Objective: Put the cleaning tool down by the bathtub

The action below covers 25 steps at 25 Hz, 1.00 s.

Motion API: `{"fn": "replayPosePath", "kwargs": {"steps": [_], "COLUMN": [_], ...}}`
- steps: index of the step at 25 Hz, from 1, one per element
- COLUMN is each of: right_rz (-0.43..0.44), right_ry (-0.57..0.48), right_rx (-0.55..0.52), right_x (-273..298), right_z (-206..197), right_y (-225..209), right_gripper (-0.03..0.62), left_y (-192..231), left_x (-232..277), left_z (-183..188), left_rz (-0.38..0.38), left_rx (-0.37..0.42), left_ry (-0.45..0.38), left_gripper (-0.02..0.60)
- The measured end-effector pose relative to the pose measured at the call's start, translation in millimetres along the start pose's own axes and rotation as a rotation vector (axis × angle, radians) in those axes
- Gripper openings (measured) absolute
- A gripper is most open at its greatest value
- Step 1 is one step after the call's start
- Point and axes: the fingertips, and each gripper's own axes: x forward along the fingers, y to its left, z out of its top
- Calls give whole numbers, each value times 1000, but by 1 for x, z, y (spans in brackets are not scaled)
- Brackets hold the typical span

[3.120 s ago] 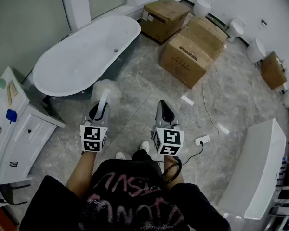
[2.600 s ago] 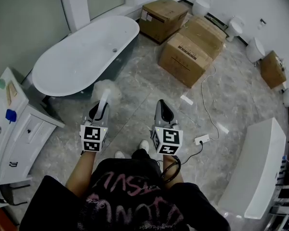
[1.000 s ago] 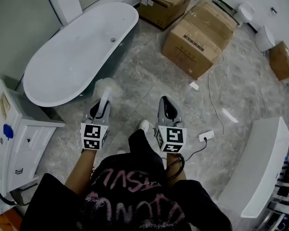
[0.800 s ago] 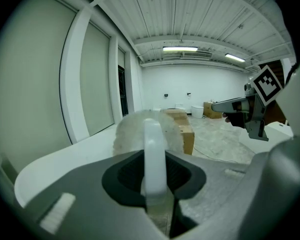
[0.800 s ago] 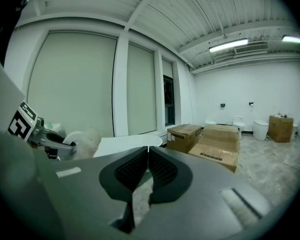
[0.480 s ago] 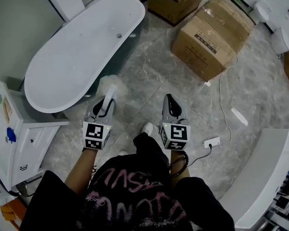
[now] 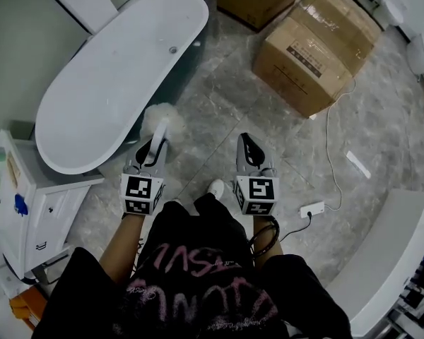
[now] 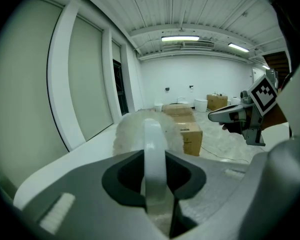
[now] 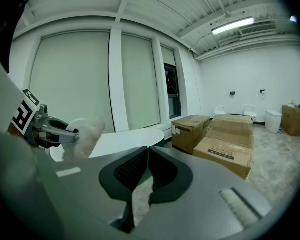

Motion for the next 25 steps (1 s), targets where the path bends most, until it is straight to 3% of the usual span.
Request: {"fn": "replayPosePath", "kwargs": {"steps": [3,15,21,25], "right_rz": [6,-40,-79,-76], "right_ry": [2,-12,-13,9], "right_rx": [-4,-14,19,-13], "right_x": [4,20,44,60], "right_z": [7,25,37,31], "right_y": [-4,-22,-30,-36], "right_gripper": [23,25,26,25], "left_y": [2,14,23,24], "left_x": [5,37,67,86], "left_z": [4,39,39,38], "left_rz": [5,-24,-45,-63], "left_rx": [31,20,-4,-18], "left_ry": [-1,-61,-56,-49], "left_gripper": [86,86,86,86]}}
